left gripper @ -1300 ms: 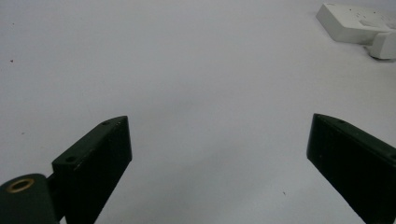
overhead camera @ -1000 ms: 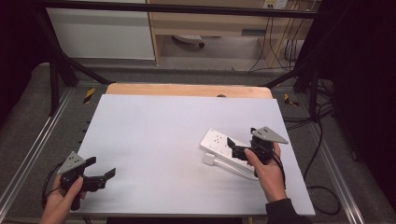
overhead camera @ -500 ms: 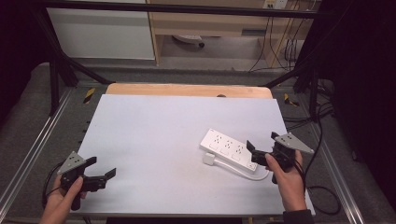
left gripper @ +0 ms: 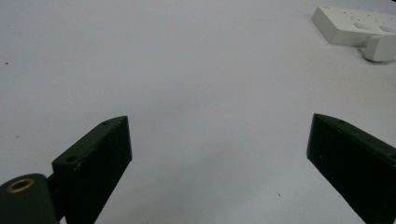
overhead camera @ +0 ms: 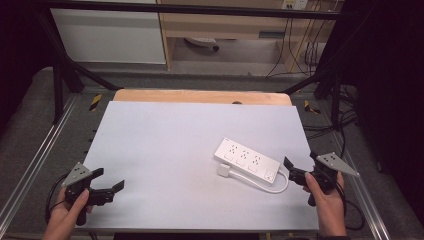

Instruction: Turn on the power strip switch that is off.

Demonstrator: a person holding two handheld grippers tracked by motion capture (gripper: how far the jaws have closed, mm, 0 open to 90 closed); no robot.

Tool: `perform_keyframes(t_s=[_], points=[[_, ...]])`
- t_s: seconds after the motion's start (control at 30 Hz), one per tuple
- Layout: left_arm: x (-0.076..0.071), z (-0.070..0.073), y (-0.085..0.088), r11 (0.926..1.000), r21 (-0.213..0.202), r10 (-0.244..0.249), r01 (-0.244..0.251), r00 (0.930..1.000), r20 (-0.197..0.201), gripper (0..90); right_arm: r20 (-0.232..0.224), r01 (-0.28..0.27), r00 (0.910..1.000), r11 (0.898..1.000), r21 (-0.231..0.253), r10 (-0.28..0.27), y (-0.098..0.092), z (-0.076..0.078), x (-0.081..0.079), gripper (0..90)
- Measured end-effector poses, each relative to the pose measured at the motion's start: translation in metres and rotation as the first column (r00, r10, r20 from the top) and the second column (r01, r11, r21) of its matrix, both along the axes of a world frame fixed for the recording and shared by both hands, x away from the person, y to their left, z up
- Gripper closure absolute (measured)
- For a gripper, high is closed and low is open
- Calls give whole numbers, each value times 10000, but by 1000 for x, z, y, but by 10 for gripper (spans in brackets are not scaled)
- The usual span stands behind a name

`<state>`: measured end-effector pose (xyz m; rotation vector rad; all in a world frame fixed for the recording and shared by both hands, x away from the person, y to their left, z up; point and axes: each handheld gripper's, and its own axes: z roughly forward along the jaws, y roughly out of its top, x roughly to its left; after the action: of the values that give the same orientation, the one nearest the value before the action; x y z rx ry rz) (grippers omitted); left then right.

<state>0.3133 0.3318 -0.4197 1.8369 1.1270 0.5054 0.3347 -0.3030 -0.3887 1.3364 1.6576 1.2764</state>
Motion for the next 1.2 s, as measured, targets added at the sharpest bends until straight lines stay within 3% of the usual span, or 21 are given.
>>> perform_keyframes(t_s=[0.23, 0.63, 0.9, 1.07, 1.2], points=[[0, 0, 0, 10000, -3, 3, -3, 10000, -8, 66, -204, 177, 9996, 9998, -8, -177, -15, -11, -7, 29], [0, -1, 0, 10000, 5, 7, -7, 10000, -22, 66, -992, 465, 9940, 9989, -18, -464, -32, -38, -12, 40], [0, -1, 0, 10000, 31, -2, 3, 10000, -62, 66, -1848, 456, 9815, 9987, -226, -490, -34, -57, -11, 45], [0, -1, 0, 10000, 40, -3, 3, 10000, -83, 65, -2594, 131, 9654, 9984, -549, -269, -29, -65, -10, 45], [0, -2, 0, 10000, 71, -17, 18, 10000, -98, 66, -2942, -103, 9557, 9967, -810, -140, -25, -68, -8, 45]])
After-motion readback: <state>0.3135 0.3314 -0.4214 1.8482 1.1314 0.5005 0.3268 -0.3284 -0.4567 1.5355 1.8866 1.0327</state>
